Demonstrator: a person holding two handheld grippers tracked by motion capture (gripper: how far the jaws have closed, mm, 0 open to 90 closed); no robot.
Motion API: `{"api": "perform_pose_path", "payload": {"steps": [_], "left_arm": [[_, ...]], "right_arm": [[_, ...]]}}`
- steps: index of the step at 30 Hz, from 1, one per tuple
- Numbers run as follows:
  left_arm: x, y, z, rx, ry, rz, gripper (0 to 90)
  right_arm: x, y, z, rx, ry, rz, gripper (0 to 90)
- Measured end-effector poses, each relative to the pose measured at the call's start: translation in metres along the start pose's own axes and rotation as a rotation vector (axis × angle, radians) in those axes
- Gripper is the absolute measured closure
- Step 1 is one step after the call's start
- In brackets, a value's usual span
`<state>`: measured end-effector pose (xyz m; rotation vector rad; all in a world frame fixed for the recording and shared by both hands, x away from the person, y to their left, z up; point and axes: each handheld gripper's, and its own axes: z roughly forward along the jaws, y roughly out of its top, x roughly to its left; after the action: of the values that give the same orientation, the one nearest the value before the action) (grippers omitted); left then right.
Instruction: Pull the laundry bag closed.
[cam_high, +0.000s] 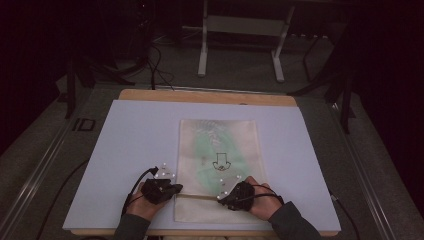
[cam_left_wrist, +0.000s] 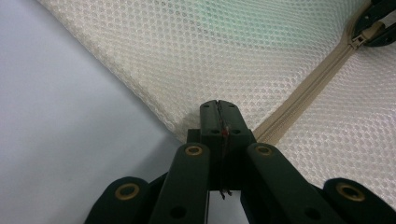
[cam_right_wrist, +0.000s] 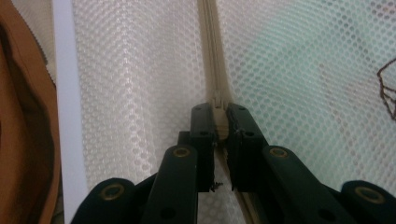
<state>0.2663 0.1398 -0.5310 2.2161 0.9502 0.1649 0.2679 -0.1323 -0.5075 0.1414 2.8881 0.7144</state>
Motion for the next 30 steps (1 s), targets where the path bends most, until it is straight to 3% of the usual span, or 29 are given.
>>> {"api": "perform_pose_path", "payload": {"steps": [30], "left_arm": [[0.0,0.0,0.0,0.0,0.0,-0.001,89.6]], "right_arm": [[-0.002,-0.011,-0.01,0.014,-0.004,0.009,82.4]]}}
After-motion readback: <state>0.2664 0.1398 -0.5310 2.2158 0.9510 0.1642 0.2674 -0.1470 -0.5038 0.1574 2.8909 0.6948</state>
